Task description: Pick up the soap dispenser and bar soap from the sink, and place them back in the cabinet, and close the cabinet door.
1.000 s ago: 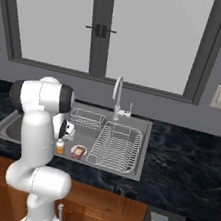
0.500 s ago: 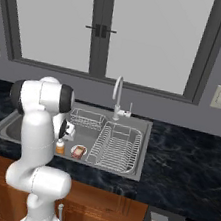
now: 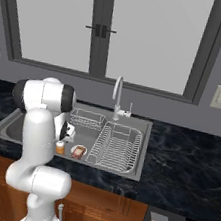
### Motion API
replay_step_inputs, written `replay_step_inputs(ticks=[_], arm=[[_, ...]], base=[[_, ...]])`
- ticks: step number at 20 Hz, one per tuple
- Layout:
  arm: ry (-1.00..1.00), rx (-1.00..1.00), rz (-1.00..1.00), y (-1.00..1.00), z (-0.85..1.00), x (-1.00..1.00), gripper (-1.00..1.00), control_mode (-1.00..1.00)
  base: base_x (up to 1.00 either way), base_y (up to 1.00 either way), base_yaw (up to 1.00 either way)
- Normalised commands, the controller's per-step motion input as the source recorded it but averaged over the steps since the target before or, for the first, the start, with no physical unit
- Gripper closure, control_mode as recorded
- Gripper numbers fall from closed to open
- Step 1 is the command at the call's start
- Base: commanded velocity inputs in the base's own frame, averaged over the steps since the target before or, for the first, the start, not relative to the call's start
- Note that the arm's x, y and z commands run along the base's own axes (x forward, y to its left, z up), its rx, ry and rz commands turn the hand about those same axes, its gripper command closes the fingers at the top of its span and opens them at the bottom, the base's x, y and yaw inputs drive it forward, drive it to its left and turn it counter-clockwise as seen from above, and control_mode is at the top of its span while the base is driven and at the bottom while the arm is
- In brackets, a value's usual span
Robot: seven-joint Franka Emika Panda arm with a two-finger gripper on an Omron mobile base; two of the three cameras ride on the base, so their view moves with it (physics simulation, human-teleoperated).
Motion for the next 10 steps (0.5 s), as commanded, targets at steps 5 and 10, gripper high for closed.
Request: replay_step_inputs(ticks=[5, 10], arm=[[0.0, 0.0, 0.0, 0.0, -0.18, 0.0, -1.0, -1.0], [0.0, 0.0, 0.0, 0.0, -0.17, 0.0, -1.0, -1.0]], base=[[0.0, 0.0, 0.0], [0.0, 0.0, 0.0]])
